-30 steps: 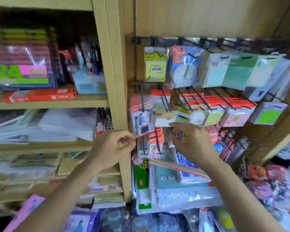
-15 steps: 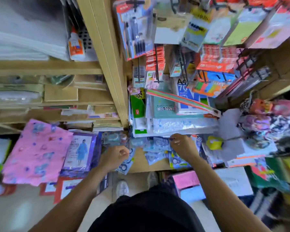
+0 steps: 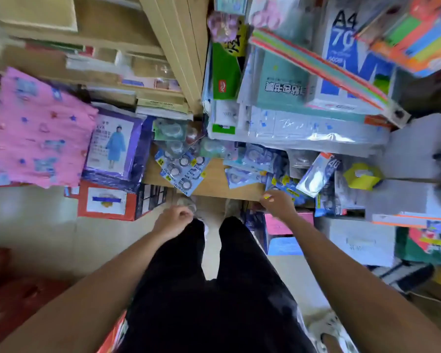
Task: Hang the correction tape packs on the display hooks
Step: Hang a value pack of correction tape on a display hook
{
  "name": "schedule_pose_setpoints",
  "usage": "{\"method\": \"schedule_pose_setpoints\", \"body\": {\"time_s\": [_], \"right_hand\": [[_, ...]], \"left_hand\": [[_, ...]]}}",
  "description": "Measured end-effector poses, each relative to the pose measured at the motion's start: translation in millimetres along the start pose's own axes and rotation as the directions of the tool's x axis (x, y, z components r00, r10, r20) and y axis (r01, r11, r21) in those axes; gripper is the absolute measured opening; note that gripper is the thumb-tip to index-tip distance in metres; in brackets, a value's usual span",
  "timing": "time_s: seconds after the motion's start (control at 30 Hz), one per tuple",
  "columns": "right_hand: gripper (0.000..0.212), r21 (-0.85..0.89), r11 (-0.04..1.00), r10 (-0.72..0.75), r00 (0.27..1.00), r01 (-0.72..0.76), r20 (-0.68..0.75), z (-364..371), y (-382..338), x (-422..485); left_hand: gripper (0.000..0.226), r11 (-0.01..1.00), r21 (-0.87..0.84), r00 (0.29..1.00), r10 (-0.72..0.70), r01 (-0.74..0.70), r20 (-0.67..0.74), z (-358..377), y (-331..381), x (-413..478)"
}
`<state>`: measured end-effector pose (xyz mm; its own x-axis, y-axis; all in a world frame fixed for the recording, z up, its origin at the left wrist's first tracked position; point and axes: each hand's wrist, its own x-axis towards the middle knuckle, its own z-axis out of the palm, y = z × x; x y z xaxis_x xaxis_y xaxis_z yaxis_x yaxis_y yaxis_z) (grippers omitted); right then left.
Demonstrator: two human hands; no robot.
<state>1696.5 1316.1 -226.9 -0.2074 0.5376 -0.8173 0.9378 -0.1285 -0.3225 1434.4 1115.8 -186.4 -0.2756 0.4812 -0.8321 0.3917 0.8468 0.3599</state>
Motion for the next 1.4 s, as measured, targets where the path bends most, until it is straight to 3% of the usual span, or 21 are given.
{"method": "schedule_pose_setpoints", "body": {"time_s": [0.1,0.2,0.3,0.37,0.47,0.53,0.67,0.8,0.87,0.93,1.03,1.1,1.17,1.4], "right_hand": [[0.007,0.273,0.954,0.107,0.992,-0.122,0.071,11.6,3.7,34.7],[0.022,0.474,0.85,0.205,0.973,-0.23,0.105,26.3,10.4,71.2],[0.027,0.501,0.828,0.227,0.967,-0.254,0.114,46.8,4.7,104.4],[0.019,0.516,0.827,0.193,0.975,-0.224,0.113,62.0,-6.3,120.1],[0.009,0.526,0.829,0.122,0.979,-0.19,0.162,88.0,-23.9,138.3],[0.009,0.537,0.827,0.081,0.98,-0.167,0.181,104.6,-38.6,149.6],[0.006,0.665,0.716,0.06,0.969,-0.21,0.241,139.2,-68.5,172.4],[0.009,0.735,0.613,0.078,0.948,-0.289,0.308,162.0,-99.8,188.3],[0.012,0.766,0.568,0.088,0.947,-0.301,0.307,169.4,-112.3,194.0],[0.015,0.781,0.55,0.108,0.953,-0.295,0.284,174.4,-121.7,196.4],[0.014,0.792,0.533,0.158,0.955,-0.297,0.252,177.2,-128.7,198.2],[0.011,0.803,0.51,0.179,0.951,-0.309,0.252,177.0,-131.4,199.5],[0.007,0.818,0.484,0.194,0.949,-0.312,0.247,176.7,-135.0,199.1],[0.007,0.794,0.539,0.169,0.96,-0.28,0.224,177.6,-143.1,188.3]], "left_hand": [[0.009,0.999,-0.033,0.999,-0.024,0.025,0.029,24.8,-8.8,17.4],[0.011,0.996,-0.09,1.0,-0.027,0.027,0.0,47.4,-20.5,34.4],[0.008,0.985,-0.166,0.996,-0.064,0.053,-0.062,64.5,-38.1,49.4],[0.006,0.977,-0.191,0.984,-0.119,0.093,-0.131,70.7,-50.8,69.1],[0.026,0.951,-0.284,0.946,-0.198,0.122,-0.256,71.1,-65.4,111.7],[0.044,0.87,-0.479,0.909,-0.287,0.115,-0.304,64.3,-69.5,146.2],[0.071,0.584,-0.808,0.862,-0.443,0.072,-0.244,44.5,-71.5,216.5],[0.087,0.39,-0.919,0.826,-0.536,0.056,-0.177,32.0,-79.1,251.2],[0.097,0.341,-0.936,0.816,-0.563,0.083,-0.133,29.0,-83.6,248.3],[0.096,0.336,-0.937,0.824,-0.554,0.096,-0.115,26.8,-88.5,235.4],[0.062,0.22,-0.975,0.855,-0.511,0.03,-0.089,23.2,-97.2,205.1],[0.046,0.23,-0.973,0.871,-0.478,-0.003,-0.116,22.5,-106.5,182.8],[0.039,0.311,-0.95,0.877,-0.45,-0.025,-0.171,22.9,-119.4,162.9],[0.027,0.449,-0.893,0.863,-0.449,-0.007,-0.232,33.7,-157.7,119.6]]}}
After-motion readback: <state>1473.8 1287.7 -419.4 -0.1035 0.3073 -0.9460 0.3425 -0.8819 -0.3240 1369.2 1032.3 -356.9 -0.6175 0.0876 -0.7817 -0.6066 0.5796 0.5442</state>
